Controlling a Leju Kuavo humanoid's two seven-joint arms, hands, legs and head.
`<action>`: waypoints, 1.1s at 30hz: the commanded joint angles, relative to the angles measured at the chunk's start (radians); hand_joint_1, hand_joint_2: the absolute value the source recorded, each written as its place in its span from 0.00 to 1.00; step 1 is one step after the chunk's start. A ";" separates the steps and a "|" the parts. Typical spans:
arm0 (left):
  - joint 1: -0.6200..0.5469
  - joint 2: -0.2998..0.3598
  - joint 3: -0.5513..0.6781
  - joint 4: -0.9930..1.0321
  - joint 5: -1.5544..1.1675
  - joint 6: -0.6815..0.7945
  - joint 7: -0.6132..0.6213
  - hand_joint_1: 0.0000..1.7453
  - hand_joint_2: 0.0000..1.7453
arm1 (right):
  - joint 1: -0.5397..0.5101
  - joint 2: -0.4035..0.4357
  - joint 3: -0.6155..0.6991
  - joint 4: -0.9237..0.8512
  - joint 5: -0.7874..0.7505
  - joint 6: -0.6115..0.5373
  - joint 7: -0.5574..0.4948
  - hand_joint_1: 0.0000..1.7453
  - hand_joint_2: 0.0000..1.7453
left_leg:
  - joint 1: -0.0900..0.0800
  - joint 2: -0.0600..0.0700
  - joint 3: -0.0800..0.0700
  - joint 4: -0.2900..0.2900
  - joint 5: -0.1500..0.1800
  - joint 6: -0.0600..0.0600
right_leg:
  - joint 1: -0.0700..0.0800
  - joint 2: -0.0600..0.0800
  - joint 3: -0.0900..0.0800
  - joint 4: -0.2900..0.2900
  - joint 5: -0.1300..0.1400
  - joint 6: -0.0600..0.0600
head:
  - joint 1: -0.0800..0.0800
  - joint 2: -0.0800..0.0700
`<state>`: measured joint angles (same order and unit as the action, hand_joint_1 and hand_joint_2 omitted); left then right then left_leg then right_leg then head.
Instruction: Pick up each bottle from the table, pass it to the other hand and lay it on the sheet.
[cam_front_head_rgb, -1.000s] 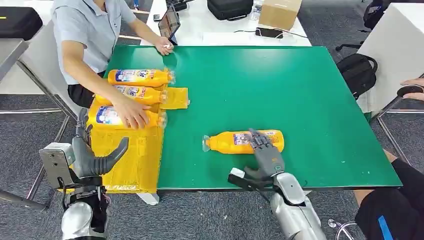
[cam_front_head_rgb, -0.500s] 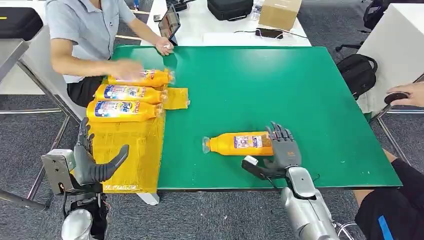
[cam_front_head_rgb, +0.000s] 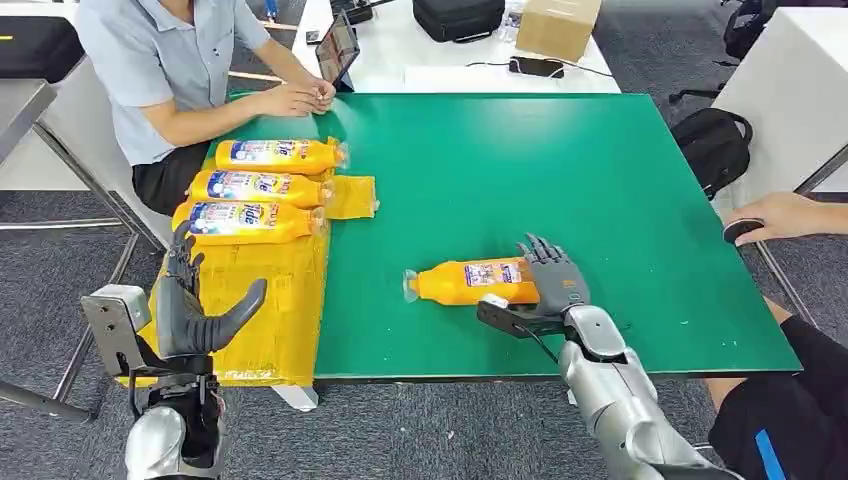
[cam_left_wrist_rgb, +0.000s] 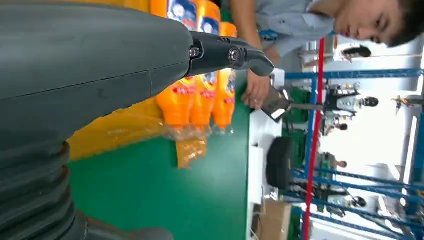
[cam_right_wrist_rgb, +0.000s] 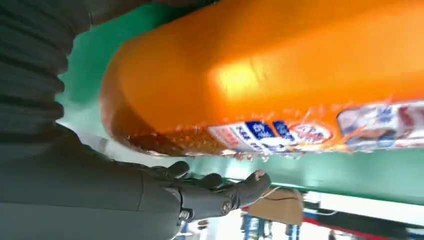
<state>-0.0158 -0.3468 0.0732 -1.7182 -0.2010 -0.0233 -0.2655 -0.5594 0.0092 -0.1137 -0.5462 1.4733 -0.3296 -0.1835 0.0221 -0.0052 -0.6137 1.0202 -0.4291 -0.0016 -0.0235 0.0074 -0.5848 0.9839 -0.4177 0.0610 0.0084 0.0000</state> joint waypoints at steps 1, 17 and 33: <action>-0.080 -0.002 -0.004 0.115 0.029 -0.016 -0.004 0.00 1.00 | -0.070 -0.006 -0.004 0.244 0.063 0.064 0.017 0.00 1.00 | 0.000 -0.001 0.004 -0.002 0.000 0.001 | 0.001 -0.001 0.004 -0.002 0.000 -0.003 | 0.000 0.000; -0.065 -0.002 0.019 0.121 0.026 -0.038 -0.012 0.00 1.00 | -0.053 -0.011 -0.041 0.260 0.017 0.164 0.000 1.00 1.00 | 0.000 -0.001 0.011 -0.002 0.000 0.001 | 0.001 0.000 0.010 -0.003 0.000 -0.002 | 0.000 0.000; -0.009 -0.002 -0.004 0.147 -0.020 -0.028 0.013 0.00 1.00 | 0.068 0.128 -0.283 0.047 -0.535 0.344 -0.500 1.00 1.00 | 0.001 0.000 0.014 -0.002 -0.001 0.000 | 0.002 0.002 0.012 -0.003 0.000 -0.003 | 0.000 0.000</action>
<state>-0.0404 -0.3460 0.0801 -1.6384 -0.1751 -0.0763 -0.2941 -0.6227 0.0282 -0.3048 -0.3849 1.1481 -0.0648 -0.4869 0.0225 -0.0028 -0.6011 1.0200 -0.4311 -0.0024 -0.0231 0.0129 -0.5753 0.9827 -0.4176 0.0608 0.0080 0.0000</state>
